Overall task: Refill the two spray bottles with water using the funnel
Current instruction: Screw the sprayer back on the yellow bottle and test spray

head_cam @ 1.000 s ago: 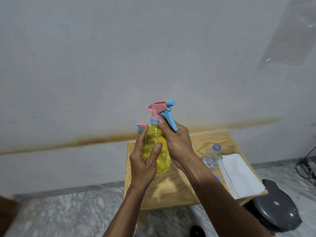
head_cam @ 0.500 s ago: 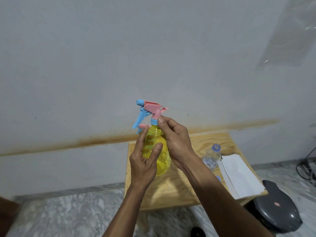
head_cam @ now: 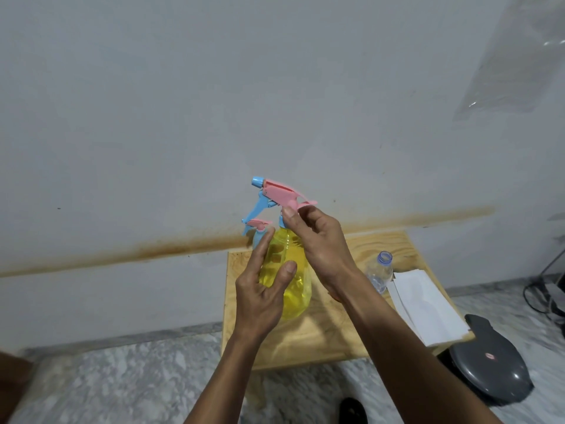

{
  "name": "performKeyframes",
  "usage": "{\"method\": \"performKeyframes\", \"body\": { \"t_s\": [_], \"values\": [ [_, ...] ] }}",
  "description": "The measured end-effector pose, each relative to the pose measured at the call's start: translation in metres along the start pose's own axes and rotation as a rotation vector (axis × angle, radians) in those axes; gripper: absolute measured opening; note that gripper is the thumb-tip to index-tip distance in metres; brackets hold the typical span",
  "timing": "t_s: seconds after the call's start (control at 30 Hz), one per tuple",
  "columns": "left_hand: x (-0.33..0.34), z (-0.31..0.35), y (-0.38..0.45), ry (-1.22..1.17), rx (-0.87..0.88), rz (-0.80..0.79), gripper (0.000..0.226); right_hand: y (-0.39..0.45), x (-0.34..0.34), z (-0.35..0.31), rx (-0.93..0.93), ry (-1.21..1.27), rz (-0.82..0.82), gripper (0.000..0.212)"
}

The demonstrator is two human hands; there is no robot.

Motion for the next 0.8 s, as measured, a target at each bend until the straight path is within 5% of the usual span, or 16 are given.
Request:
{"method": "performKeyframes", "body": {
  "t_s": [0.17,0.63,0.8],
  "values": [
    [0.008,-0.006,-0.009,0.047,-0.002,-0.049,0.056,0.003,-0.004,-0.015,-0.040,-0.113,-0.069,0.016],
    [0.030,-0.046,-0.049,0.039,-0.176,-0.145,0.042,-0.045,-0.043,0.009,0.040,-0.268,0.329,0.019],
    [0.042,-0.065,-0.079,0.110,-0.229,-0.115,0.050,-0.072,-0.053,0.031,0.210,-0.246,0.308,0.008]
  ]
}}
Point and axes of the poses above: each hand's wrist, its own y-axis towards the middle knuckle, its own x-axis out of the palm, z = x × y, the point moved 7 cm from there along y, towards the middle knuckle, and after that the axes turned 15 degrees about -x, right-handed, at the moved point
